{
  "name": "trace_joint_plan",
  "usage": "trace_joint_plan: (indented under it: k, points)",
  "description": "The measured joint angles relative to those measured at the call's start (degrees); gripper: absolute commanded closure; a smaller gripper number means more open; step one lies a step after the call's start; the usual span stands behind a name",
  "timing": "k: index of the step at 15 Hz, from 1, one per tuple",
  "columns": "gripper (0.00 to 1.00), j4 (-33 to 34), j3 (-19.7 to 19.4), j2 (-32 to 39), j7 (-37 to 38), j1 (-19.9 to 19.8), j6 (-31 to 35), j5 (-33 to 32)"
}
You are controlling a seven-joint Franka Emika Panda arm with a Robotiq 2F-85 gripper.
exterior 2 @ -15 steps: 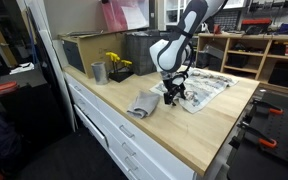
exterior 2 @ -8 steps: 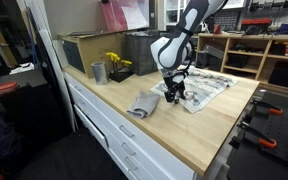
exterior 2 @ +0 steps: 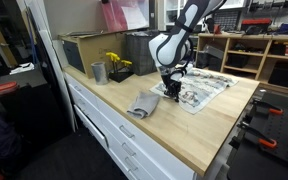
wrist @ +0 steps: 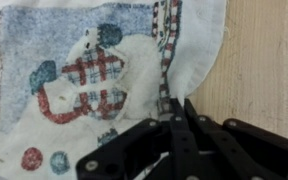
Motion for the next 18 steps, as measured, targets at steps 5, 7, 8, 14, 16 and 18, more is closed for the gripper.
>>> trace_joint_plan:
  k: [5,7,8,14,16,18]
  points:
    - [0.99,-0.4,1.2,-1.9,-0.8,-1.5,0.5,1.2]
    - [0.99,-0.6,2.8,-3.6,-3.2,-3.5,0.7,3.7]
    - [0.99,-0.7,3.7,-4.5,-5.0,-4.8,0.7,5.2]
    - [0.99,-1.0,7.4,-6.8,-18.2,-14.0,0.6,16.1]
    - [0.99,-1.1,7.8,-6.8,-22.2,-17.0,0.3,19.3]
    - [0.99,-1.1,7.9,-6.8,-25.7,-19.8,-0.6,21.9]
